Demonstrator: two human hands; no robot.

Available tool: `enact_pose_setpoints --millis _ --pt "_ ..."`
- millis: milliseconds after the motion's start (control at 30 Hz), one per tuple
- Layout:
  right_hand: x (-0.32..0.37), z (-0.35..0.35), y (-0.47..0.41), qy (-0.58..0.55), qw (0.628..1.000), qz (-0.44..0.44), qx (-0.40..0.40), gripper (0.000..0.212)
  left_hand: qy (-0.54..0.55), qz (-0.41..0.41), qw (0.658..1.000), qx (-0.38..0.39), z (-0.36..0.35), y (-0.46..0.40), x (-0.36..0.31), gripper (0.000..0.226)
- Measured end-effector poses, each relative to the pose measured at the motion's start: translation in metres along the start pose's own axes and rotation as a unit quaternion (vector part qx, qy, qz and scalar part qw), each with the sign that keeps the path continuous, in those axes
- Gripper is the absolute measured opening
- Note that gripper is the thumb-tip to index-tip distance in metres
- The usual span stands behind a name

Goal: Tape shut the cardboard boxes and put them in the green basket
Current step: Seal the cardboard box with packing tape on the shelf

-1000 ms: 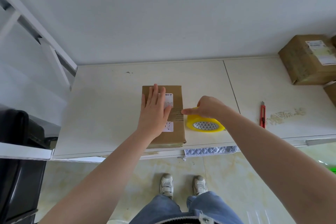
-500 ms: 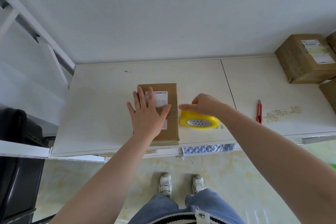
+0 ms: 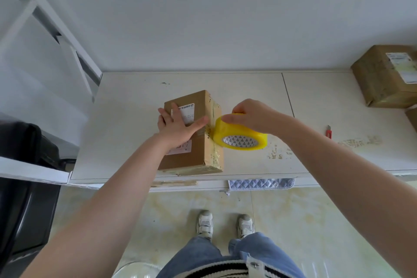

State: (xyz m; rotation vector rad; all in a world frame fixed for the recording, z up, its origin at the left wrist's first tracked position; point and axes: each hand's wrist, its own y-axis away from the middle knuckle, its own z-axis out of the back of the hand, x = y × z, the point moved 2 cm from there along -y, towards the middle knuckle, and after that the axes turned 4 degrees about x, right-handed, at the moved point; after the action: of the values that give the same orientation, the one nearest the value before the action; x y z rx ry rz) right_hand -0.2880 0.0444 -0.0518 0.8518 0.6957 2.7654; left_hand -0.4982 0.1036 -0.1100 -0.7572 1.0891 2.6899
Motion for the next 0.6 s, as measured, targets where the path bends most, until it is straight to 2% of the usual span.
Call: enact_pose_setpoints --millis 167,300,367,467,533,600 --pt "0.013 0.002 -0.005 0.018 1.000 0.011 -0.010 0.052 0.090 0.012 0.996 -0.024 -0.005 0.004 0.002 0.145" --pt "0.024 0.006 0.000 0.029 0.999 0.031 -0.008 0.054 0.147 -0.009 0.987 -0.066 -0.001 0.004 0.009 0.126" --pt "0.031 0.014 0.004 0.048 0.998 0.043 -0.014 0.054 0.204 -0.031 0.977 -0.054 -0.005 0.004 0.005 0.124" --pt "0.040 0.036 0.013 0.099 0.993 0.049 -0.049 0.055 0.381 -0.065 0.922 0.028 -0.027 0.007 -0.004 0.111" --pt "0.045 0.043 0.017 0.135 0.988 0.043 -0.058 0.058 0.451 -0.082 0.887 0.063 -0.043 0.007 -0.011 0.099" --pt "0.050 0.040 0.019 0.150 0.986 0.031 -0.064 0.058 0.492 -0.103 0.861 0.073 -0.051 0.003 -0.012 0.072"
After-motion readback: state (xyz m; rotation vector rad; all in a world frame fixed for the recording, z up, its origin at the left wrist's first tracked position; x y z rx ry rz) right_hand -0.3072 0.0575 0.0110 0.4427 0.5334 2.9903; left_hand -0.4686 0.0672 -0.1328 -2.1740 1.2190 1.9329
